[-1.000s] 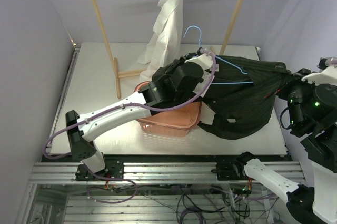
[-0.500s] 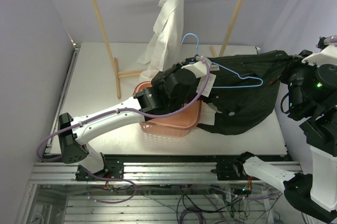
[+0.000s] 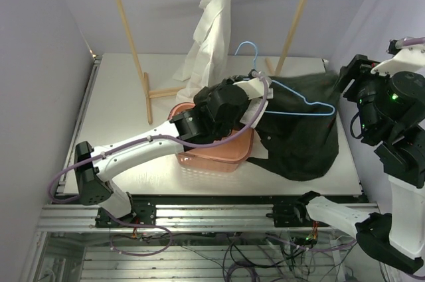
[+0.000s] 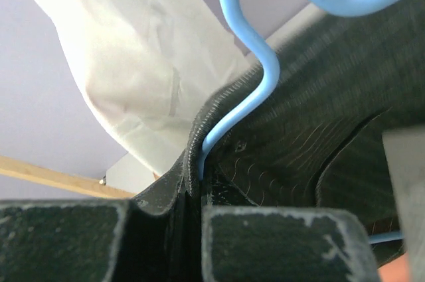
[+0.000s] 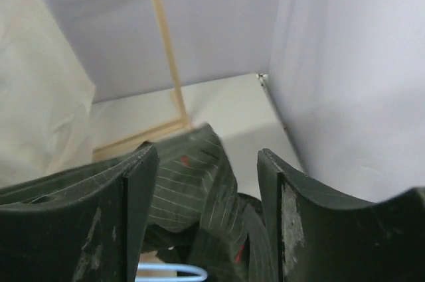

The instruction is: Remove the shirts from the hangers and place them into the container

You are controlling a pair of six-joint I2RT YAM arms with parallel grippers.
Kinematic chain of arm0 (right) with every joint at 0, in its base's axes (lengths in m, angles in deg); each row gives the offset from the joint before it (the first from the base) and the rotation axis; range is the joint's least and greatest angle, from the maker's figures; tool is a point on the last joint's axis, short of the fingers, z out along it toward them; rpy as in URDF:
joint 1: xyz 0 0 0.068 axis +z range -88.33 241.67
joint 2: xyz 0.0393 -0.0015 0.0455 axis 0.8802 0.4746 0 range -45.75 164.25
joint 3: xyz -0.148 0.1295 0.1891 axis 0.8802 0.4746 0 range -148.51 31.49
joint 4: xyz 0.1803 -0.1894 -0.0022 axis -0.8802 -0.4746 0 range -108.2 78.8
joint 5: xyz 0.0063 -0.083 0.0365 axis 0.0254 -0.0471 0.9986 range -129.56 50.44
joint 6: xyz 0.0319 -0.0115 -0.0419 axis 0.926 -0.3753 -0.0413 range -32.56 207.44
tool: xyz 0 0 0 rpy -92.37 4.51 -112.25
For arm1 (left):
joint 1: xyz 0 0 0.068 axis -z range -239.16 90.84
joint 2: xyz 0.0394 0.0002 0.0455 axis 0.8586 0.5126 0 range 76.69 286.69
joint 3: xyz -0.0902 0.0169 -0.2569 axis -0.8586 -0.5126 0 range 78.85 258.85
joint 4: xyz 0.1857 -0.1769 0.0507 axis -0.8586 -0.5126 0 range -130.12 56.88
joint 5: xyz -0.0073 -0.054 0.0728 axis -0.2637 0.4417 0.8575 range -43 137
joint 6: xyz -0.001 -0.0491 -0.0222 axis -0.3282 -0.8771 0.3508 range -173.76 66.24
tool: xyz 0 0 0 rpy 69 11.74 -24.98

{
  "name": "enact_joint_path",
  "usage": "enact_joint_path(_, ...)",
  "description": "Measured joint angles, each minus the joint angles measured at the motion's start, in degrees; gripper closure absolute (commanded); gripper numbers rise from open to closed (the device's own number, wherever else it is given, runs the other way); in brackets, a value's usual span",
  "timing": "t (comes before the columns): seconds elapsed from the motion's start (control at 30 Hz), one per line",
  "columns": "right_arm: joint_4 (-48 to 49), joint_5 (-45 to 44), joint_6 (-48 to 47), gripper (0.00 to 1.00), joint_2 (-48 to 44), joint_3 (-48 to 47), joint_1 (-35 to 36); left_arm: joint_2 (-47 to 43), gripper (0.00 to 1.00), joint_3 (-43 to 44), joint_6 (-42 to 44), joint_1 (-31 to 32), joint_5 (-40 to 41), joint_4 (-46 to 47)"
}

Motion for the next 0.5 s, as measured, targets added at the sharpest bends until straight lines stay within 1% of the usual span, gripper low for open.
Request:
enact_joint_path(0.1,-3.72,4.35,2.08,0.37,-0.11,-1.95,-0.04,2.54,0.93,4.24,1.03,0.11,-1.49,-0.35)
enact_joint_path(0.17,-5.77,7.54,3.02,0.41,-0.39,-3.39,-0.04,5.77,0.93,9.73,1.66,0.13,-3.28,-0.70)
enact_joint_path(0.27,-8.59,13.86,3.80,0.50,-1.75,-5.77,-0.04,9.64,0.93,15.89,2.29,0.37,-5.84,-1.40)
enact_joint_path(0.33,-10.16,17.55,3.98,0.53,-2.60,-7.50,-0.04,12.20,0.93,19.71,2.89,0.52,-7.82,-1.64)
enact_joint_path(0.4,-11.80,20.81,4.11,0.55,-3.50,-9.66,-0.04,13.86,0.93,21.99,3.48,0.61,-9.62,-1.57)
enact_joint_path(0.5,-13.51,24.30,4.00,0.56,-4.37,-11.39,-0.04,14.82,0.93,22.51,4.59,0.68,-12.39,-1.25)
